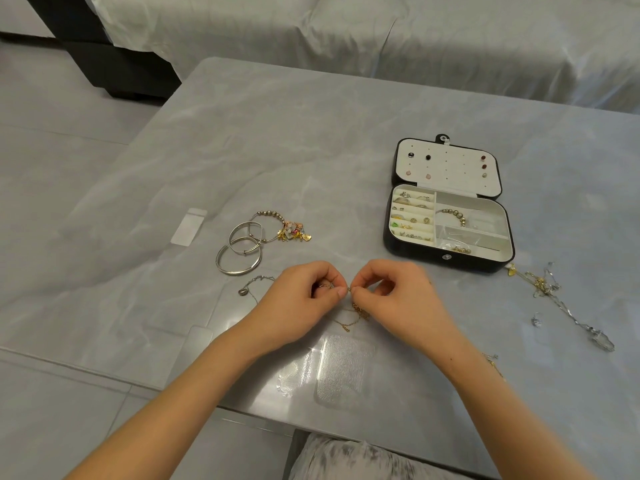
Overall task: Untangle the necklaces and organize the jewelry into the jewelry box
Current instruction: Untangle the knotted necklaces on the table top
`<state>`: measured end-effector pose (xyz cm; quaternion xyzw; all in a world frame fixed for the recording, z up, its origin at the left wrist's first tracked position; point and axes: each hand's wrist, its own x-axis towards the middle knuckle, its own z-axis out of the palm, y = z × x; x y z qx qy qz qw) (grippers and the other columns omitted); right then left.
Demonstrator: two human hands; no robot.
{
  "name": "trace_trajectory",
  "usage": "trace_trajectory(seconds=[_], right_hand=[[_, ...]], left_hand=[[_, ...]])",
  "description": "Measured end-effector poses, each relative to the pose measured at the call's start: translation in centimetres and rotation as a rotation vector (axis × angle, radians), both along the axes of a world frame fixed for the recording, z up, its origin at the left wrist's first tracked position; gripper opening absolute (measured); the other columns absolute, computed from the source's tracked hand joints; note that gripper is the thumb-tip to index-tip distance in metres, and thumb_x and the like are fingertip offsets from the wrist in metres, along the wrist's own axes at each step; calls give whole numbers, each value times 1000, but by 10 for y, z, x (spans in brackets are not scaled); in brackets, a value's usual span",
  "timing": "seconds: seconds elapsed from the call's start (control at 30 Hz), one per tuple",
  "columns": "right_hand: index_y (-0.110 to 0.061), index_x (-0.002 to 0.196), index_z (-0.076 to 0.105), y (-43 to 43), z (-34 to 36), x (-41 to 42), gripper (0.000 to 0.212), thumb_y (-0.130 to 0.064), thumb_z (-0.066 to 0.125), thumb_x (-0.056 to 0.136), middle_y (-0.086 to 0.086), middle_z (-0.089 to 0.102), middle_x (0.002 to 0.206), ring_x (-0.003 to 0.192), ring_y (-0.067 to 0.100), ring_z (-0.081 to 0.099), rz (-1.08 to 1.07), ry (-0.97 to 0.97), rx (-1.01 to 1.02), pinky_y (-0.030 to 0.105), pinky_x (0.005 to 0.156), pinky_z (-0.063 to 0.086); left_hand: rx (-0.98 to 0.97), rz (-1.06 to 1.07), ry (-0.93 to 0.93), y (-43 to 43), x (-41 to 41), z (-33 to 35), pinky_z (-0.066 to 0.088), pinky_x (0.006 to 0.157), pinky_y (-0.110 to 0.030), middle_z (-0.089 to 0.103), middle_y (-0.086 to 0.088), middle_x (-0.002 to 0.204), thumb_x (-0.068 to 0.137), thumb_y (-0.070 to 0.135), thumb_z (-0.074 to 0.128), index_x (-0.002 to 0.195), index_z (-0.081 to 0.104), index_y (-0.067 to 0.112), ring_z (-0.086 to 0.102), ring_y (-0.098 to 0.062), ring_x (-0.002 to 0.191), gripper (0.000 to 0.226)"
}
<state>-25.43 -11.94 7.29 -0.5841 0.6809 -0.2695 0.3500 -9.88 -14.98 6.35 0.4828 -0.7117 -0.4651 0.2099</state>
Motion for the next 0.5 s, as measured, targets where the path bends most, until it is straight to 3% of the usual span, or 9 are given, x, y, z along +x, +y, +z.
trace_trajectory(seconds=[0.17,0.27,0.4,0.5], right_hand=[[-16,63,67,-1,-2,-1,10,-11,65,71,0,64,60,56,6,53,-116,-284,160,21,52,42],[-13,61,67,-2,-3,0,11,-10,62,70,10,65,64,55,10,50,-174,-354,227,24,47,38],[-17,64,64,1,-5,2,9,-17,62,73,-6,60,55,50,1,48,-87,-157,115,18,51,40],[-27,63,59,4,-3,3,9,-26,61,72,-19,55,52,53,2,48,-2,39,7,18,55,39]], left_hand=[[-188,-58,-89,1,-1,2,35,59,-10,42,10,57,86,12,63,81,64,16,44,-1,60,6],[-265,-98,-138,1,-2,2,34,61,-10,43,10,62,85,13,63,81,64,15,44,0,63,5],[-275,-43,-140,1,-5,3,32,59,-10,43,10,62,85,14,64,78,61,17,43,-2,62,7],[-100,44,-59,1,-5,3,34,56,-13,44,6,59,85,12,62,77,61,18,42,-3,58,11]])
